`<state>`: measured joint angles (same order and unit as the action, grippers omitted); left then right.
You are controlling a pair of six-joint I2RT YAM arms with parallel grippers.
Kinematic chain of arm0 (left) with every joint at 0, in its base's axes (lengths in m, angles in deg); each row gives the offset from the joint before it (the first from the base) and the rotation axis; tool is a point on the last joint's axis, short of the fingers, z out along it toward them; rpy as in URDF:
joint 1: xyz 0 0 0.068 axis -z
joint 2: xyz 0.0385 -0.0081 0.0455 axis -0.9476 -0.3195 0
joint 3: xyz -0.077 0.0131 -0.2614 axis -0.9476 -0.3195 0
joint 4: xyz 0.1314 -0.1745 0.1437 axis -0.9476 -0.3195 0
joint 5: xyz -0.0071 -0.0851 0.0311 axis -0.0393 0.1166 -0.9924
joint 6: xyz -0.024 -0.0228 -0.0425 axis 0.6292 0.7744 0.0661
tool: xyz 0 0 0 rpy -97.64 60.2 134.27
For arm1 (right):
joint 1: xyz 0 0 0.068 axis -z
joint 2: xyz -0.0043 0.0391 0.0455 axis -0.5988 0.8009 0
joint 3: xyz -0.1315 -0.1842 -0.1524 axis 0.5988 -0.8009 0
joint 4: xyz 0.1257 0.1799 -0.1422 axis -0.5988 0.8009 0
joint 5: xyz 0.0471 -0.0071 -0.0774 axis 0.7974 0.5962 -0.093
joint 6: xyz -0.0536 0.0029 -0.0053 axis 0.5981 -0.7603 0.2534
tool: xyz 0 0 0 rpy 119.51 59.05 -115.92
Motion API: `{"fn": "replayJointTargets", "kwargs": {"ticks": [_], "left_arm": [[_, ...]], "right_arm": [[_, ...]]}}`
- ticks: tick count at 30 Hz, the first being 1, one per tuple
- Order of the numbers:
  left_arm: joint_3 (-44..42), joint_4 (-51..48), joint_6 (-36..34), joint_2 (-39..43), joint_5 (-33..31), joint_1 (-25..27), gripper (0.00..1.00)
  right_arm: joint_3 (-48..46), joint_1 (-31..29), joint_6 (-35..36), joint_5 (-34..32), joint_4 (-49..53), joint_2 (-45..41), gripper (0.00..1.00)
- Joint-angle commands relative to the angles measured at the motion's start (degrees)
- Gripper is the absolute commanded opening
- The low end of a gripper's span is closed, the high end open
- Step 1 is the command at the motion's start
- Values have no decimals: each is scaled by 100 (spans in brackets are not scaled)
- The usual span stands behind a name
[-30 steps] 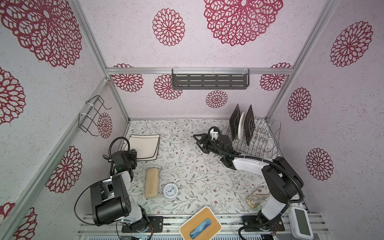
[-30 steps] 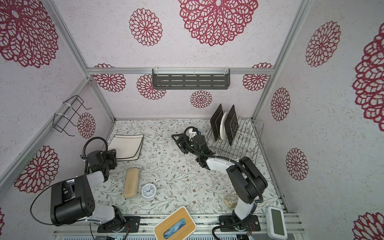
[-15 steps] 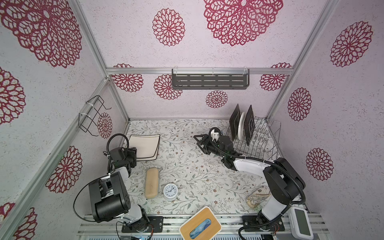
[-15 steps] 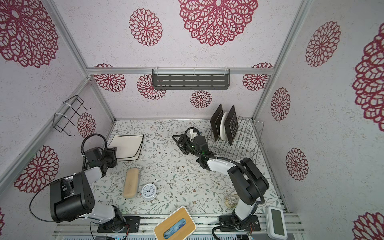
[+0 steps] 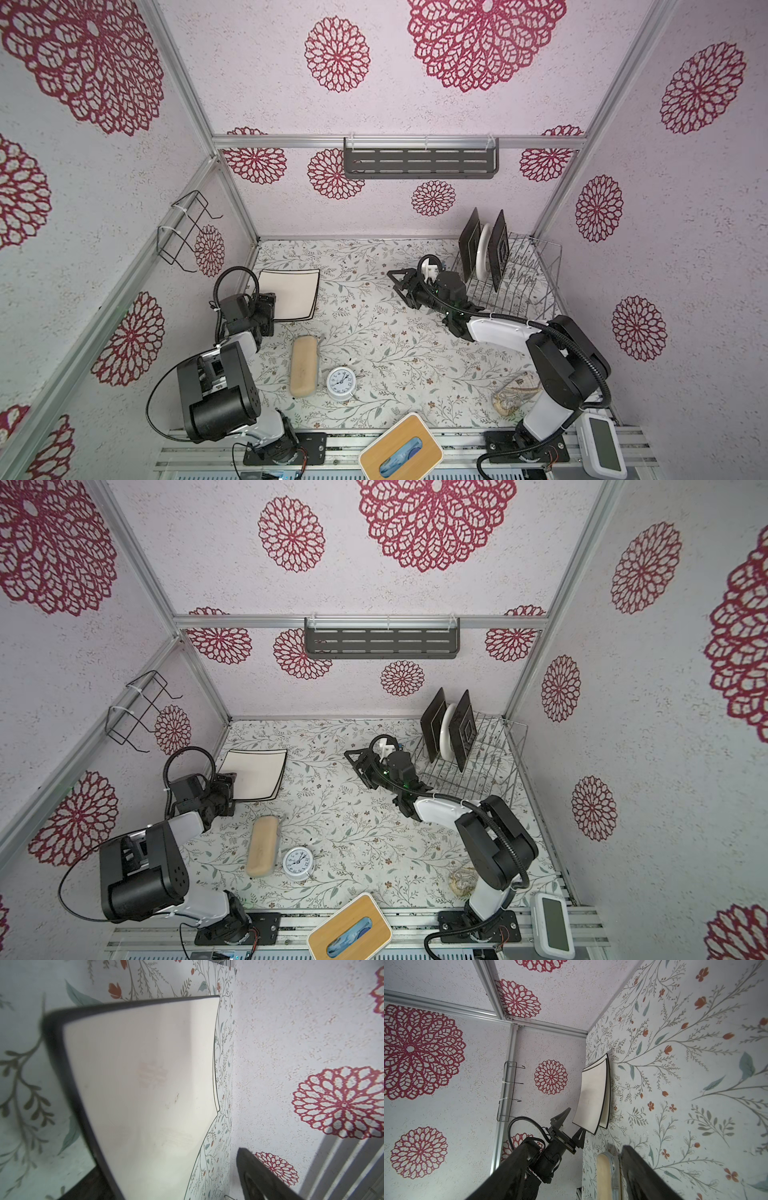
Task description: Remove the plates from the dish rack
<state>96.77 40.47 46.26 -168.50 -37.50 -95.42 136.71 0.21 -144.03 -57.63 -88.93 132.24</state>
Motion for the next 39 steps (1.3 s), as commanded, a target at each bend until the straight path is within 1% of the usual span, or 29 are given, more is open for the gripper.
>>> {"fn": "replayJointTargets", "kwargs": {"ticks": [1, 18, 22, 28, 34, 39], "left_arm": [[254, 99, -174, -78, 112, -2, 91], [520, -219, -324, -326, 194, 6, 100], [505, -278, -361, -327, 181, 6, 97], [451, -281, -360, -273, 211, 13, 97], [611, -400, -396, -392, 299, 6, 97], [629, -418, -329, -429, 177, 22, 97]], "right_arm": [[-38, -7, 67, -146, -210, -242, 74], [-43, -7, 25, -168, -245, -213, 74], [-28, -3, 31, -154, -246, -176, 74], [-53, -7, 15, -146, -270, -192, 74], [-70, -7, 16, -138, -284, -178, 74], [-60, -7, 12, -146, -289, -186, 74]]}}
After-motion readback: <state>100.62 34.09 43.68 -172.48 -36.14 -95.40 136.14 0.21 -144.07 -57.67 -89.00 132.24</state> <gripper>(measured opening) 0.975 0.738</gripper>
